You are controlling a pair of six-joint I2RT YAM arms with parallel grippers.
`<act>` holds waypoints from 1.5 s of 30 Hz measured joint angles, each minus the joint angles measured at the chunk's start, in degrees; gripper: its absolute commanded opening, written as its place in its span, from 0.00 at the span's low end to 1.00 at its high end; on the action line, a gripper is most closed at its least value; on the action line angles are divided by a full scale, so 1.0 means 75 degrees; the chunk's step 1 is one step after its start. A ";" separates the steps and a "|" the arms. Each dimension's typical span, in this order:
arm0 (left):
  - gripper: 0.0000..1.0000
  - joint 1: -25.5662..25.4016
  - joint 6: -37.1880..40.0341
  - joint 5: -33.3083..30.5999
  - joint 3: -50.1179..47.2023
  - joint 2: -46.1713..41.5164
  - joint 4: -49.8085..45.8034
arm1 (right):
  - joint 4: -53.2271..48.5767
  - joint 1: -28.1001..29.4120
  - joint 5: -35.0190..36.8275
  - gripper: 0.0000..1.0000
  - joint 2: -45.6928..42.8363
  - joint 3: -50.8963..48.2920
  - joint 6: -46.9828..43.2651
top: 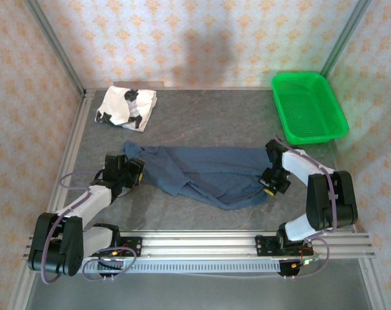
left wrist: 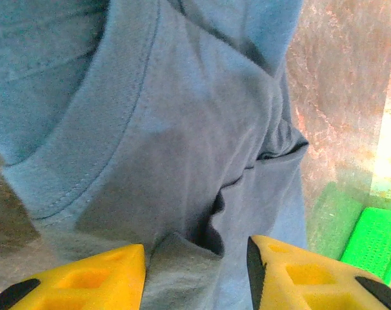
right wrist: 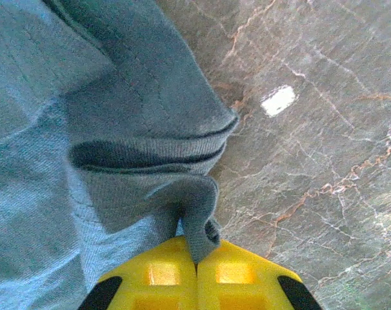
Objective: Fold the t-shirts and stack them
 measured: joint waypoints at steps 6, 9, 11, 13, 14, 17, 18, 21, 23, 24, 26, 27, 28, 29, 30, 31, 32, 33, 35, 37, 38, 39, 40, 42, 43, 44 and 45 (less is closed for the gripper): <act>0.43 0.0000 0.0073 -0.0003 -0.0038 0.0105 -0.0003 | 0.0015 -0.0009 -0.0006 0.00 0.0000 0.0000 -0.0020; 0.43 0.0000 0.0146 0.0000 -0.0038 0.0361 0.0000 | 0.0050 -0.0009 -0.0006 0.00 0.0000 0.0000 -0.0020; 0.41 0.0000 0.0195 0.0000 -0.0038 0.0539 0.0023 | 0.0058 -0.0009 -0.0006 0.00 0.0000 0.0000 -0.0017; 0.41 0.0000 0.0213 0.0000 -0.0032 0.0653 0.0105 | 0.0058 -0.0012 -0.0006 0.00 0.0000 0.0000 -0.0017; 0.41 0.0000 0.0213 0.0000 -0.0023 0.0694 0.0143 | 0.0058 -0.0012 -0.0006 0.00 0.0000 0.0000 -0.0017; 0.41 0.0000 0.0219 0.0003 0.0023 0.0714 0.0230 | 0.0058 -0.0012 -0.0009 0.00 -0.0003 -0.0006 -0.0017; 0.41 0.0000 0.0239 0.0003 0.0050 0.0714 0.0239 | 0.0061 -0.0012 -0.0009 0.00 -0.0003 -0.0012 -0.0017; 0.41 0.0000 0.0274 0.0000 0.0093 0.0653 0.0259 | 0.0093 -0.0012 -0.0026 0.00 -0.0003 -0.0050 -0.0015; 0.41 0.0000 0.0274 0.0000 0.0093 0.0533 0.0254 | 0.0119 -0.0020 -0.0038 0.00 -0.0006 -0.0070 -0.0015; 0.41 0.0000 0.0277 -0.0003 0.0090 0.0452 0.0256 | 0.0122 -0.0026 -0.0058 0.00 -0.0009 -0.0076 -0.0012; 0.40 0.0000 0.0271 0.0000 0.0090 0.0318 0.0289 | 0.0143 -0.0041 -0.0064 0.00 -0.0017 -0.0111 -0.0012; 0.40 0.0000 0.0271 0.0000 0.0090 0.0306 0.0315 | 0.0146 -0.0041 -0.0064 0.00 -0.0017 -0.0122 -0.0012; 0.39 0.0000 0.0271 0.0000 0.0090 0.0309 0.0347 | 0.0146 -0.0041 -0.0067 0.00 -0.0017 -0.0134 -0.0009; 0.38 0.0000 0.0271 0.0003 0.0090 0.0312 0.0356 | 0.0146 -0.0041 -0.0067 0.00 -0.0017 -0.0140 -0.0009; 0.38 0.0000 0.0271 0.0000 0.0090 0.0312 0.0364 | 0.0146 -0.0041 -0.0076 0.00 -0.0017 -0.0140 -0.0009; 0.37 0.0000 0.0271 0.0000 0.0090 0.0312 0.0391 | 0.0146 -0.0041 -0.0090 0.00 -0.0017 -0.0140 -0.0009; 0.35 0.0000 0.0274 0.0003 0.0090 0.0312 0.0402 | 0.0146 -0.0041 -0.0093 0.00 -0.0017 -0.0140 -0.0009; 0.33 0.0000 0.0274 0.0000 0.0090 0.0312 0.0402 | 0.0146 -0.0041 -0.0093 0.00 -0.0017 -0.0140 -0.0009; 0.31 0.0000 0.0289 0.0000 0.0090 0.0312 0.0402 | 0.0149 -0.0041 -0.0099 0.00 -0.0017 -0.0143 -0.0006; 0.28 0.0000 0.0332 0.0000 0.0087 0.0312 0.0405 | 0.0169 -0.0041 -0.0122 0.00 -0.0017 -0.0157 0.0012; 0.25 0.0000 0.0335 0.0000 0.0076 0.0312 0.0431 | 0.0175 -0.0041 -0.0125 0.00 -0.0017 -0.0169 0.0017; 0.22 0.0000 0.0347 0.0000 0.0067 0.0312 0.0440 | 0.0172 -0.0041 -0.0122 0.00 -0.0017 -0.0169 0.0017; 0.20 0.0000 0.0353 0.0000 0.0061 0.0312 0.0455 | 0.0175 -0.0041 -0.0125 0.00 -0.0017 -0.0172 0.0017; 0.16 0.0000 0.0350 0.0000 0.0061 0.0312 0.0472 | 0.0175 -0.0041 -0.0125 0.00 -0.0020 -0.0172 0.0017; 0.13 0.0000 0.0361 0.0000 0.0061 0.0312 0.0487 | 0.0178 -0.0041 -0.0125 0.00 -0.0026 -0.0178 0.0017; 0.12 0.0000 0.0364 0.0003 0.0061 0.0312 0.0516 | 0.0181 -0.0041 -0.0128 0.00 -0.0035 -0.0184 0.0017; 0.11 0.0000 0.0364 0.0003 0.0061 0.0312 0.0551 | 0.0184 -0.0041 -0.0131 0.00 -0.0044 -0.0195 0.0017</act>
